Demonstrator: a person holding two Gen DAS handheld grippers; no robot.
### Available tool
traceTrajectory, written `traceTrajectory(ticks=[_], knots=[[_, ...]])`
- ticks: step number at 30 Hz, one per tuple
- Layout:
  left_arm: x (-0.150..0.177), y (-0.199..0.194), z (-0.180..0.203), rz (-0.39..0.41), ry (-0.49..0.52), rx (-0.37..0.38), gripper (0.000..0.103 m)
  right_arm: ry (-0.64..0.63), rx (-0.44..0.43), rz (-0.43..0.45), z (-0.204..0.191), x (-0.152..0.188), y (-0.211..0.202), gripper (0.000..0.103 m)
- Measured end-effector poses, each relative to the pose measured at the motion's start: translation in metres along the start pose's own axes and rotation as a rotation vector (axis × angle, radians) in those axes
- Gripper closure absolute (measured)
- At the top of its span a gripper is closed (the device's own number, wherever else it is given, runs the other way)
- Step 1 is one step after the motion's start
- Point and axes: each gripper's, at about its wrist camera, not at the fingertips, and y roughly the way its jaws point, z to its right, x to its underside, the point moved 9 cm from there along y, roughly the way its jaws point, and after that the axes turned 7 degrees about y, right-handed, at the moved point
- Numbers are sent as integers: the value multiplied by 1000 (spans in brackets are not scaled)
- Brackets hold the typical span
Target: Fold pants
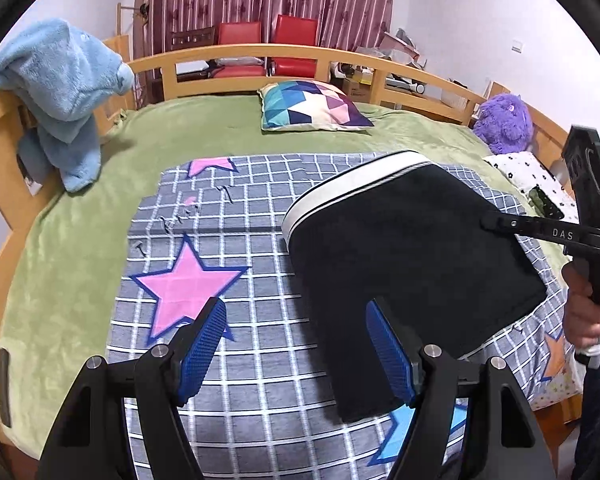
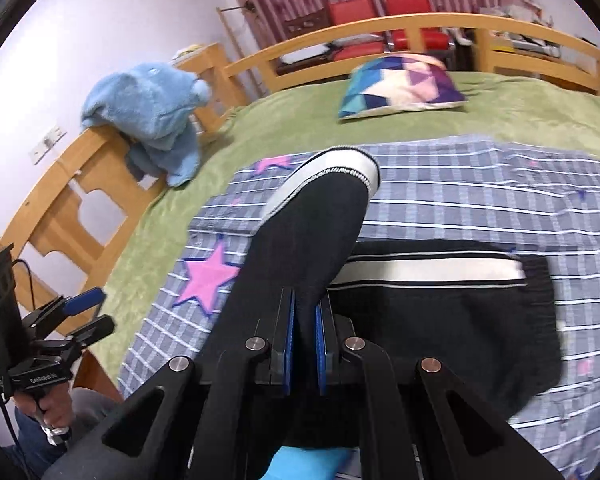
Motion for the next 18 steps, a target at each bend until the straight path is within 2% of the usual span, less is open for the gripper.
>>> traceTrajectory(ticks=[5,8,10,12,14,15,18], knots=[[2,23,2,-19,-54,44,32,31,84,3,69,-13,-15,94],[4,42,11,-33,-94,108,32,53,152,3,122,-16,-19,94],[8,57,24,-51,-96,150,32,74,215,-4,163,-10,-11,94],[13,72,39,-78,-86,179,32,120,277,-76,206,8,16,93],[20,88,57,-114,-58,201,32,151,296,-117,229,26,37,88],[23,95,65,-128,-41,209,33,149,285,-109,234,32,41,87],[25,103,85,-134,-5,242,33,158,281,-48,235,27,19,82]])
